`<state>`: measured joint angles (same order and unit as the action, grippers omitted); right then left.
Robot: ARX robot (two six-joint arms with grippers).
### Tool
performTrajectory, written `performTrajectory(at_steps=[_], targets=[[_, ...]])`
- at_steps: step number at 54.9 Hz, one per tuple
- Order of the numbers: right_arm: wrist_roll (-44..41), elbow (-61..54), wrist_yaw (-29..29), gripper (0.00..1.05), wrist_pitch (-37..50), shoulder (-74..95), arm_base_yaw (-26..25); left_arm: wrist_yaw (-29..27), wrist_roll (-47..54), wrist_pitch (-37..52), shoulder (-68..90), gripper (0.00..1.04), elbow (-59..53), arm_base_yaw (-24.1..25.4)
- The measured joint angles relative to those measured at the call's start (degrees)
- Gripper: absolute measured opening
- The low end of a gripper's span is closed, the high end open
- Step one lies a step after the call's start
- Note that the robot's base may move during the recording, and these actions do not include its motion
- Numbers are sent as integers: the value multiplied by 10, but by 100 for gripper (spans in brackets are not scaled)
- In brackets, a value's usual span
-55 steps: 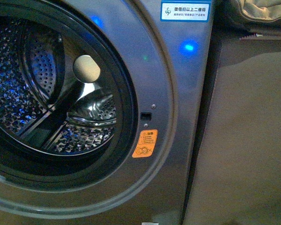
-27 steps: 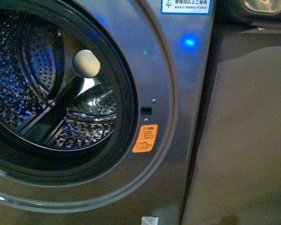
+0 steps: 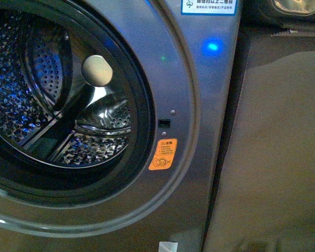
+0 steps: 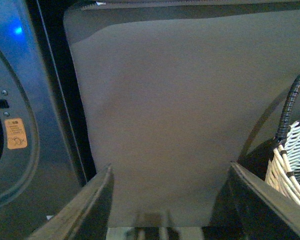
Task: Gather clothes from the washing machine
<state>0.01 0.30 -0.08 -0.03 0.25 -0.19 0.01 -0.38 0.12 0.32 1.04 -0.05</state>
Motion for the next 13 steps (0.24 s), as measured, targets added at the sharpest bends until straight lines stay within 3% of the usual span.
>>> performTrajectory(at_steps=[6, 13], targets=[[0, 0, 0, 98, 0, 0, 0, 0, 0, 0, 0, 44, 0, 0], [0, 0, 0, 97, 0, 0, 0, 0, 0, 0, 0, 75, 0, 0]])
